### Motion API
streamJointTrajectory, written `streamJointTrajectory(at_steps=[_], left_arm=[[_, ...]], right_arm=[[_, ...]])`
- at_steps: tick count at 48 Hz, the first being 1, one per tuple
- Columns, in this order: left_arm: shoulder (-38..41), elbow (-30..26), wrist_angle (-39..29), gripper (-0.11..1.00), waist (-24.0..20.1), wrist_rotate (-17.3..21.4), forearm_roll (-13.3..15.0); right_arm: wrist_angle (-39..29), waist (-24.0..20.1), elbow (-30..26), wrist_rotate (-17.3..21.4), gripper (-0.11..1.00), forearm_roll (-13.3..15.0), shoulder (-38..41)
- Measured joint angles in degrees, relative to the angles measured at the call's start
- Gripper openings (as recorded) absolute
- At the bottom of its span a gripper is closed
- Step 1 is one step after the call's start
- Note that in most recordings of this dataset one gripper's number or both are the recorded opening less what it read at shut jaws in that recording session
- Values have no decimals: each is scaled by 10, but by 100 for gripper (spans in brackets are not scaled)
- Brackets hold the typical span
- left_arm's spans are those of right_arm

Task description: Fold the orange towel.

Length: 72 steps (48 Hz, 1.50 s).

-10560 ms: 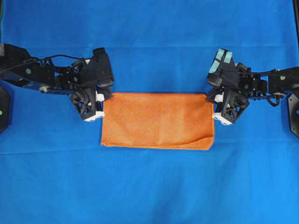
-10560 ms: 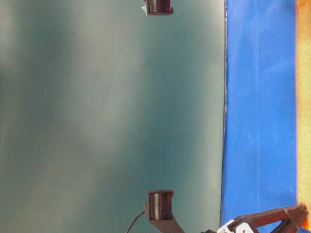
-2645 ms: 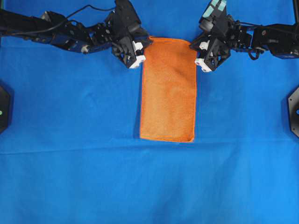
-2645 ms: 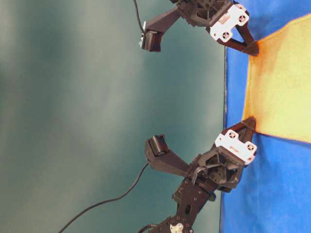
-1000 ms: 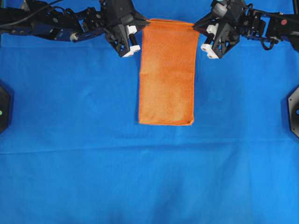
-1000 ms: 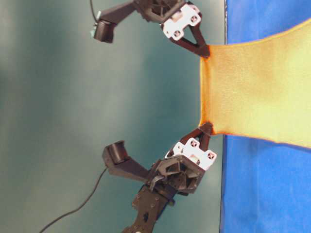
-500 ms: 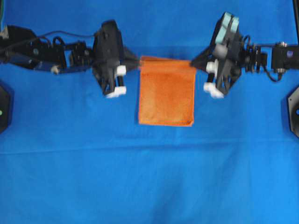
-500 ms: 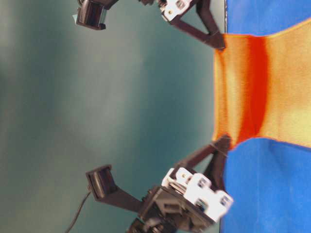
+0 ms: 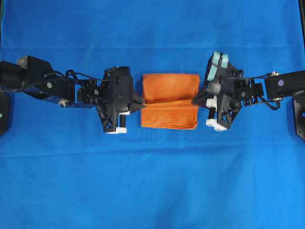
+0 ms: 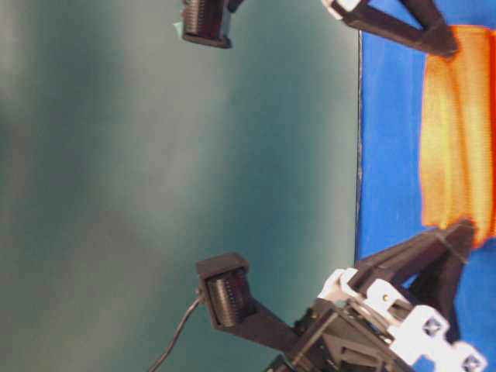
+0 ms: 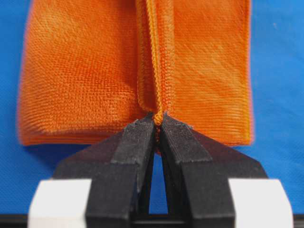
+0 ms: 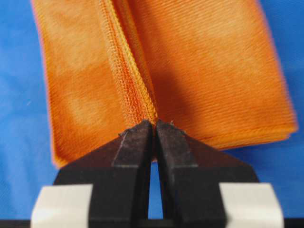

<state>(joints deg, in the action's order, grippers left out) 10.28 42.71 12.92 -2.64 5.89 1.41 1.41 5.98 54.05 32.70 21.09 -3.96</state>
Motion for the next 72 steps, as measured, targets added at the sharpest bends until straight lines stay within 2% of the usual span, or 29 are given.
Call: streamJointTrajectory(at_steps=[9,22,26,29,36,38,46,52,62,72], left_arm=[[16,3,23,1,11,-16,0],[19,2,33,2,11,-18,0],[19,2,33,10,11,-19,0],[19,2,33,23,14,-19,0],[16,3,18,55,32,-14,0],[11,3,12,60,38,-11,0],[-30,6,-17,61,50,-8,0],[-68,15,-49,61,51,-6,0],[-162,42,-97,60,51,-4,0],[-311,94,-107,60,47,3,0]], right_arm=[[6,-11,-1,14,3,1,19],[5,-13,-2,20,3,-3,20],[6,-15,-1,26,4,-5,20],[5,-20,-1,30,14,-6,20],[0,-47,-3,31,58,-6,20],[-4,-54,-4,32,61,-6,20],[-33,-64,-9,31,52,-7,-3],[-58,-69,-11,30,52,-7,-36],[-118,-83,-16,23,52,-4,-140],[-188,-83,-17,22,52,24,-271]])
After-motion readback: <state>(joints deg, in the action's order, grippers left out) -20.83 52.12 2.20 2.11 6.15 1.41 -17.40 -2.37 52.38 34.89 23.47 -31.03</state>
